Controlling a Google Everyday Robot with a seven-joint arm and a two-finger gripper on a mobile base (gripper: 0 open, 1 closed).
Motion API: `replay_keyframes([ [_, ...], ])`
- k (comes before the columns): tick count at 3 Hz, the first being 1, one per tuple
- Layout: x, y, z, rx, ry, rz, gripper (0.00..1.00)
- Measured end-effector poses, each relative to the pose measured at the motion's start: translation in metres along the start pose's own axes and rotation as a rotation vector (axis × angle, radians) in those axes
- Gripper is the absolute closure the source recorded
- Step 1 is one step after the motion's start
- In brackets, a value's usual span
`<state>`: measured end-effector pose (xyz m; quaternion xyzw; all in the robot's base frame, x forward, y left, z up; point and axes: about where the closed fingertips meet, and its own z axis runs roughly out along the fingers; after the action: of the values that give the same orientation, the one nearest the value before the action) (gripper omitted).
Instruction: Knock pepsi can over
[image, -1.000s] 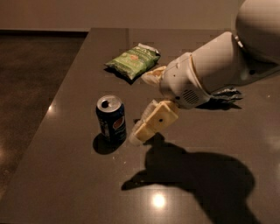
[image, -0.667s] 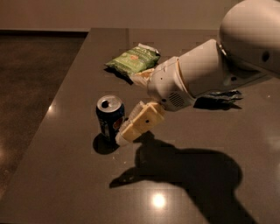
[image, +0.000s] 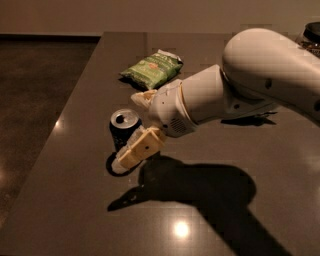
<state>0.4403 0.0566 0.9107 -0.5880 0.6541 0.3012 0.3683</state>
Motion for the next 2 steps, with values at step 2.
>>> replay_keyframes([
  [2, 0.0022, 0.0050, 0.0154, -0.046, -0.045, 0.029, 0.49],
])
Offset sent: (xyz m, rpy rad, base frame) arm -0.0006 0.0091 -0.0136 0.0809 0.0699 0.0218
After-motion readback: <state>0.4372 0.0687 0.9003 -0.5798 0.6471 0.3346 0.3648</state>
